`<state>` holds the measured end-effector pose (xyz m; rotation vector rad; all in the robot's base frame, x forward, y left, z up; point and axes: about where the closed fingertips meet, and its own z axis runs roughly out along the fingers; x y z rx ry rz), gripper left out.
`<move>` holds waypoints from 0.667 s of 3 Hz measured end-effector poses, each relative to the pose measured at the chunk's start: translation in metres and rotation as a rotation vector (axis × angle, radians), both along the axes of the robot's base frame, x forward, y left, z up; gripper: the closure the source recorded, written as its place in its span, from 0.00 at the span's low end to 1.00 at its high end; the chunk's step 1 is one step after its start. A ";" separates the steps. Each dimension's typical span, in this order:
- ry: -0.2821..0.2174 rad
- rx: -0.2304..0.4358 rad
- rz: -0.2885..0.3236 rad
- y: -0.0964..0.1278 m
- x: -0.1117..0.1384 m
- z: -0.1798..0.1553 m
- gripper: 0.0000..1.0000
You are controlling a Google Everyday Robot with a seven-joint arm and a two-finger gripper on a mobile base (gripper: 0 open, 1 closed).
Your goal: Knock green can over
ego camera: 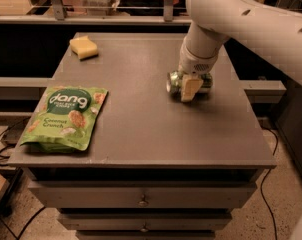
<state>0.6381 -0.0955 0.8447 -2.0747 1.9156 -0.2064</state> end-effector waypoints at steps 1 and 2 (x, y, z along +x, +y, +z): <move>0.006 -0.005 0.014 0.002 -0.003 0.004 0.00; 0.006 -0.005 0.014 0.002 -0.003 0.004 0.00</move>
Offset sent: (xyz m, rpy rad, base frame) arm -0.0030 0.0014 0.0038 -0.0045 0.0055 0.0129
